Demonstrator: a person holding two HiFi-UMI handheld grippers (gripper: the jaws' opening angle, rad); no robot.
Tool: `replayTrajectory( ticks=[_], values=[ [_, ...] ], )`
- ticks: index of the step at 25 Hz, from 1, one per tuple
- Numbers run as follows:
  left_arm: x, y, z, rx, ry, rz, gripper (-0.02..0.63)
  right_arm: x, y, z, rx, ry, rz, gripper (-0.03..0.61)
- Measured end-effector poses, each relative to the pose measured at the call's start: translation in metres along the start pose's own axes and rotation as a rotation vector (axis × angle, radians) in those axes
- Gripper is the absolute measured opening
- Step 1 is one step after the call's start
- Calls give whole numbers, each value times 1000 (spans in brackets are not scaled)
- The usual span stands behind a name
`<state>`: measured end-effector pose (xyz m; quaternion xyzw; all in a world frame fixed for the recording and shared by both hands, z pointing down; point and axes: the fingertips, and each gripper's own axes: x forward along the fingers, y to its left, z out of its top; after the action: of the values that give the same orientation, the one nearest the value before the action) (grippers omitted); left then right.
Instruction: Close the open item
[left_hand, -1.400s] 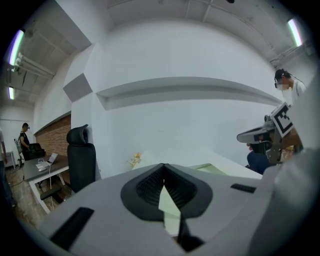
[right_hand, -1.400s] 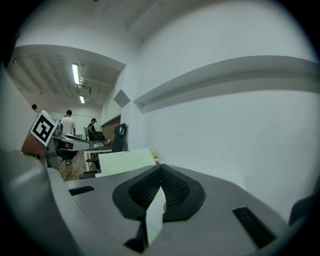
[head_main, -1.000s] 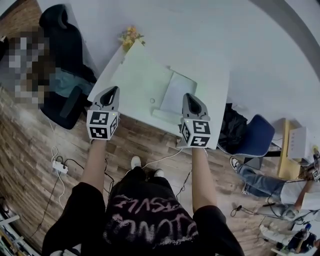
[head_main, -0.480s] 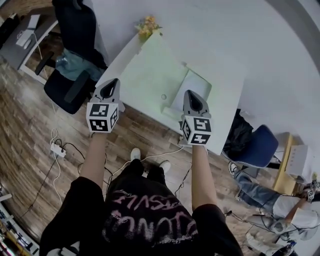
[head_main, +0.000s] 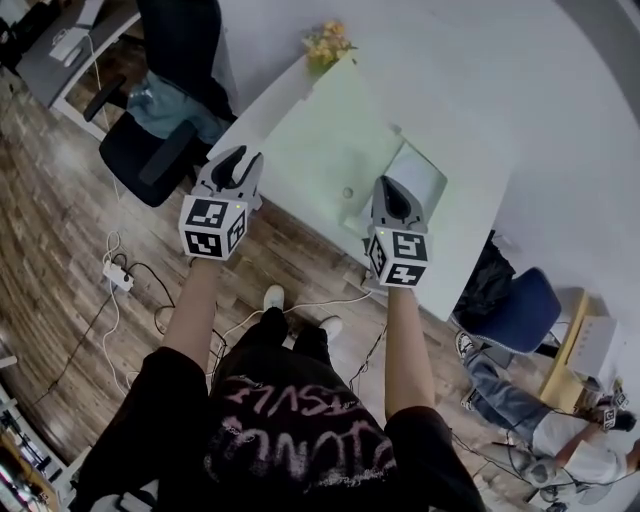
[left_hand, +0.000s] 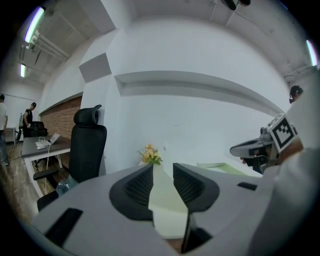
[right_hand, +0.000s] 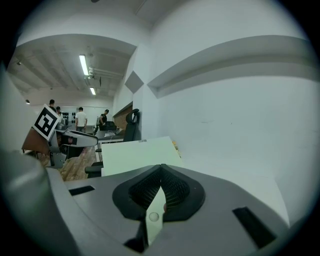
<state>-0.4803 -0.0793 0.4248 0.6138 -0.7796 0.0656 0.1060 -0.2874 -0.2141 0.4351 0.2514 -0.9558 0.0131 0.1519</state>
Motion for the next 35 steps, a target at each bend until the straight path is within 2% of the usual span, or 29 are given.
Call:
replayTrajectory(
  ticks=[4, 8, 14, 21, 29, 35],
  values=[
    [11, -5, -7, -32, 18, -61, 171, 2, -2, -6, 0, 17, -16, 9],
    [23, -9, -11, -54, 27, -99, 187, 3, -8, -11, 5, 29, -39, 9],
    [37, -18, -9, -42, 27, -142, 169, 2, -20, -18, 14, 46, -67, 9],
    [33, -35, 4, -27, -17, -158, 141, -12, -33, -21, 22, 40, -77, 9],
    [31, -91, 20, 3, -50, -206, 141, -52, -62, -35, 44, 34, -113, 9],
    [35, -139, 29, 0, -75, -244, 141, -89, -100, -48, 77, 31, -173, 9]
  ],
)
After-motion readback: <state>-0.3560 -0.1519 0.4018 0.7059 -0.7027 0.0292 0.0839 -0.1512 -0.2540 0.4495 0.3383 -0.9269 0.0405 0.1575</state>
